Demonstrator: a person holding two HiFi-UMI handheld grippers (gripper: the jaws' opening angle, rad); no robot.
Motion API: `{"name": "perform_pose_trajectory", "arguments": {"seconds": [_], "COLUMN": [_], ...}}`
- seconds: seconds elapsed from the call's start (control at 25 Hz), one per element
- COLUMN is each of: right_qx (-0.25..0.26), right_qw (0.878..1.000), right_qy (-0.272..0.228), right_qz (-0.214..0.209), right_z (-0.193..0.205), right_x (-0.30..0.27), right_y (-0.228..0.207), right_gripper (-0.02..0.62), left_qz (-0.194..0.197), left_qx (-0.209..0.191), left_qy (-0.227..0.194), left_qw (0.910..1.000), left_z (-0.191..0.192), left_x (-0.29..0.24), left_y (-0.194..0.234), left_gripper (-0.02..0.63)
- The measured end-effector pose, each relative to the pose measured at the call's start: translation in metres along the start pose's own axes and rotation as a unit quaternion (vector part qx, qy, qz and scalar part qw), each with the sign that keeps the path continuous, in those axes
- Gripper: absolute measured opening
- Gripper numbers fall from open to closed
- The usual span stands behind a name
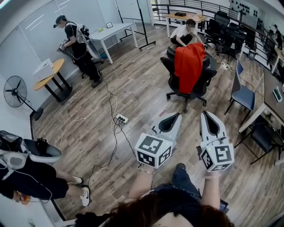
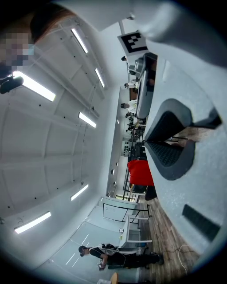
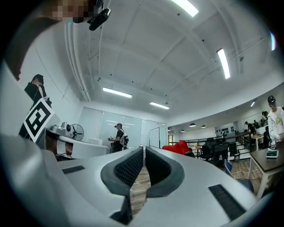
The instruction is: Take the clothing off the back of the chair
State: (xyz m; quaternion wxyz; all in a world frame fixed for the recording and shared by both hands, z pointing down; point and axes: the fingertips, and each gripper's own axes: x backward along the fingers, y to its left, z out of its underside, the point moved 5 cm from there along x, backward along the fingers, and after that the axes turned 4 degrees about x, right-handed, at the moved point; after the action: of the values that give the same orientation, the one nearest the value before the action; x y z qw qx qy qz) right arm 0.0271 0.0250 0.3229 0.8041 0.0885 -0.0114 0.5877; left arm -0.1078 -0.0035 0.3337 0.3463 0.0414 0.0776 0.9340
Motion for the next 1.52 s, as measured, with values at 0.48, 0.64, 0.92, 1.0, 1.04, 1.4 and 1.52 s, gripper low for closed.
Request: {"name": "perform_pose_trajectory", "arguments": {"seconds": [0.48,0.64,0.92,1.0,1.04,1.4,1.52], "right_qx": [-0.01,-0.012,-0.015,-0.013,-0.012,-0.028,-0.034], "right_qw": [1.0,1.0,0.999,0.999,0.999,0.997,0.996], "right_qy": [-0.01,-0.009,-0.008,-0.007,-0.007,-0.014,-0.014], "right_qz": [-0.014,-0.023,-0.039,-0.044,-0.047,-0.07,-0.076], "right_z": [0.01,0.014,0.02,0.022,0.023,0.037,0.041], "right_x": [-0.059,-0.078,-0.103,-0.108,-0.111,-0.128,-0.134], "right_y": [-0.05,-0.068,-0.107,-0.118,-0.123,-0.154,-0.165], "right_gripper": [0.009,0.012,0.025,0.026,0.028,0.041,0.048], "left_qz": [-0.009,-0.012,-0.027,-0.031,-0.034,-0.065,-0.071], "left_qx": [-0.008,-0.009,-0.001,-0.002,-0.003,0.002,-0.002], "left_qy": [-0.001,0.0,-0.008,-0.009,-0.009,-0.009,-0.005], "left_qw": [0.9999,0.9999,0.9996,0.9995,0.9994,0.9979,0.9975], "left_z": [-0.011,-0.012,-0.016,-0.016,-0.016,-0.007,-0.008], "left_x": [-0.067,-0.092,-0.132,-0.143,-0.148,-0.175,-0.185], "left_y": [0.031,0.038,0.048,0.049,0.05,0.056,0.055], "left_gripper": [0.017,0.017,0.018,0.018,0.018,0.02,0.02]}}
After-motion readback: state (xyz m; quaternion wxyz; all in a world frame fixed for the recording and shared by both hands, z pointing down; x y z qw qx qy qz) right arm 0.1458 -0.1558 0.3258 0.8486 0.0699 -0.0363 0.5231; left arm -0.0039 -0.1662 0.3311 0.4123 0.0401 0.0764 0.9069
